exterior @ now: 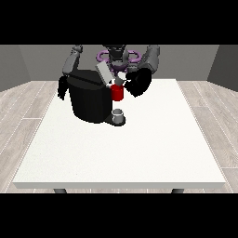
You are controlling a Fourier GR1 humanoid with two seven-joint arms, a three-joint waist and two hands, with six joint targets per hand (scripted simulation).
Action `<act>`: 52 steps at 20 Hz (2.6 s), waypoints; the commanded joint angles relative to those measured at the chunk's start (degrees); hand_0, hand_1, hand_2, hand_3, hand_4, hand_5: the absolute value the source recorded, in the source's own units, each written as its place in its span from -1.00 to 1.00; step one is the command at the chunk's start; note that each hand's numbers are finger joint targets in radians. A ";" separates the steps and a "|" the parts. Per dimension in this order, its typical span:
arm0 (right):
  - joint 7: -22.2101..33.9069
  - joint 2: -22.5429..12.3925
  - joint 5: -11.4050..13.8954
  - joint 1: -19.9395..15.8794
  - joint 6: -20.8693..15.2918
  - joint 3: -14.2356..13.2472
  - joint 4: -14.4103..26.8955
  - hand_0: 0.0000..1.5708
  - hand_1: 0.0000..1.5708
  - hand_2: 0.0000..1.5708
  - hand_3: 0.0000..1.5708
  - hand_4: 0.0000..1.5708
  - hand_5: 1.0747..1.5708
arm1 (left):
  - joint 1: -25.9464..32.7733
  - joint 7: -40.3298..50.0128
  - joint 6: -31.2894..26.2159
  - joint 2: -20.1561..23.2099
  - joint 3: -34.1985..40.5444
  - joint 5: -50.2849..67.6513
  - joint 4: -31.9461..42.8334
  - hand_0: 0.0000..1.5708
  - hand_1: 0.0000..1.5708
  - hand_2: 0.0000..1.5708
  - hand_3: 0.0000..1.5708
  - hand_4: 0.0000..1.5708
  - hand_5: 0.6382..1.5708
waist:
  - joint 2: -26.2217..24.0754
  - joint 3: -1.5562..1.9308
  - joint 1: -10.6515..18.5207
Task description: Insert the coffee pod into the coffee machine and close the lid
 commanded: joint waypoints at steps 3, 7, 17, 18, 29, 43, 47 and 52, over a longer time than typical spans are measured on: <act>1.04 -1.40 -0.43 -2.37 0.87 -0.66 0.22 -1.00 -1.00 -1.00 -1.00 -0.68 1.00 | -1.58 -0.42 3.94 0.77 0.72 -0.87 1.17 0.82 0.82 0.86 0.73 -0.23 1.00 | 1.87 -0.04 -1.82; -2.17 -1.06 -1.01 -1.66 3.12 -0.64 2.00 -1.00 -1.00 -1.00 -1.00 -0.63 1.00 | -1.96 -1.34 2.32 2.46 -0.02 -1.49 1.06 0.82 0.82 0.84 0.78 -0.22 1.00 | 2.21 -0.03 -1.48; -4.29 -1.16 -3.24 7.03 4.20 -3.72 7.66 -1.00 -1.00 -1.00 -1.00 -0.67 1.00 | 12.34 -10.90 -0.21 -9.71 1.55 7.28 -2.81 -1.00 -1.00 -1.00 -1.00 -1.00 1.00 | -9.66 -0.07 7.28; -7.21 -1.53 -2.97 7.82 4.89 -3.72 7.05 -1.00 -1.00 -1.00 -1.00 -0.67 1.00 | 12.92 -11.88 1.57 -10.45 2.70 8.20 -2.63 -1.00 -1.00 -1.00 -1.00 -1.00 1.00 | -8.22 -0.06 5.76; -7.18 3.93 1.24 22.50 2.04 2.39 1.58 -1.00 -1.00 -1.00 -1.00 -0.88 1.00 | 40.89 -24.94 -5.60 -18.72 4.07 15.84 -1.84 -1.00 -1.00 -1.00 -1.00 -0.65 1.00 | -29.59 -0.13 13.51; 9.76 8.29 7.67 22.97 -8.13 19.81 -26.55 -1.00 -1.00 -1.00 -1.00 -0.76 1.00 | 54.99 -21.96 -7.08 -18.69 4.35 17.88 -2.86 -1.00 -1.00 -1.00 -1.00 -0.60 1.00 | -42.14 -0.05 11.60; 13.29 7.59 11.29 21.90 -9.78 17.19 -31.91 -1.00 -1.00 -1.00 -1.00 -0.51 1.00 | 58.84 -23.84 -9.64 -18.47 2.86 19.42 -8.57 -1.00 -1.00 -1.00 -1.00 -0.55 1.00 | -37.82 -0.05 14.86; 9.13 8.30 12.39 16.85 -12.78 18.13 -28.93 -1.00 -1.00 -1.00 -1.00 -0.55 1.00 | 57.58 -31.66 -9.34 -18.05 1.77 19.90 -11.43 -1.00 -1.00 -1.00 -1.00 -0.85 1.00 | -26.42 -0.06 16.13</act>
